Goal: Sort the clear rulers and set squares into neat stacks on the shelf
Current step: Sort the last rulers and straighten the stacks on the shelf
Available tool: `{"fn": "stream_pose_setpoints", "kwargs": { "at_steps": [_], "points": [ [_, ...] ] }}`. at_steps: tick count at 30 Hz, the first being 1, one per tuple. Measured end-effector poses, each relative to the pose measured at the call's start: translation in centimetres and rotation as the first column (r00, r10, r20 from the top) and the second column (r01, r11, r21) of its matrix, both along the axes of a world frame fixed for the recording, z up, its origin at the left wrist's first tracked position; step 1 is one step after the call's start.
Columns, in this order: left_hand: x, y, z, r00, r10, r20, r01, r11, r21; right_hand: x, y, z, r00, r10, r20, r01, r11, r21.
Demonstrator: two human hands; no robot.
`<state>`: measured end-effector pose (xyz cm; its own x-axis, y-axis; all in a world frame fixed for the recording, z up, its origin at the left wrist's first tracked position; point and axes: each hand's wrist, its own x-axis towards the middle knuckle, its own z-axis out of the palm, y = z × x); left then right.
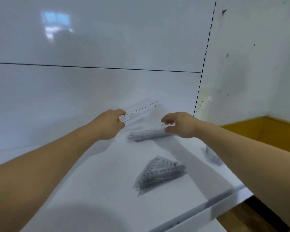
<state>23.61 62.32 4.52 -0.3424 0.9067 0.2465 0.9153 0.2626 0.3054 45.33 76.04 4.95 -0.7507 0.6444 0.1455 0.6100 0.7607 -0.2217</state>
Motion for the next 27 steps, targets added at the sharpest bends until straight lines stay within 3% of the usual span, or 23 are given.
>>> {"fn": "stream_pose_setpoints", "kwargs": {
  "at_steps": [8,17,21,27],
  "points": [
    [-1.1,0.9,-0.9,0.98,0.189,0.056,-0.191,0.981,0.026,-5.4,5.8,-1.4,0.955,0.27,0.122,-0.271,0.963,-0.011],
    [0.8,2.2,-1.4,0.963,0.261,0.073,-0.263,0.965,0.023,-5.5,8.1,-2.3,0.91,0.383,0.159,-0.369,0.923,-0.112],
    [1.5,2.7,-1.7,0.953,0.299,0.036,-0.298,0.954,-0.032,-5.3,8.2,-2.5,0.914,0.373,0.16,-0.365,0.928,-0.078],
    [3.2,4.3,-1.3,0.961,0.277,0.028,-0.273,0.957,-0.101,-2.7,11.0,-0.9,0.933,0.179,0.312,-0.17,0.984,-0.055]
  ]
}}
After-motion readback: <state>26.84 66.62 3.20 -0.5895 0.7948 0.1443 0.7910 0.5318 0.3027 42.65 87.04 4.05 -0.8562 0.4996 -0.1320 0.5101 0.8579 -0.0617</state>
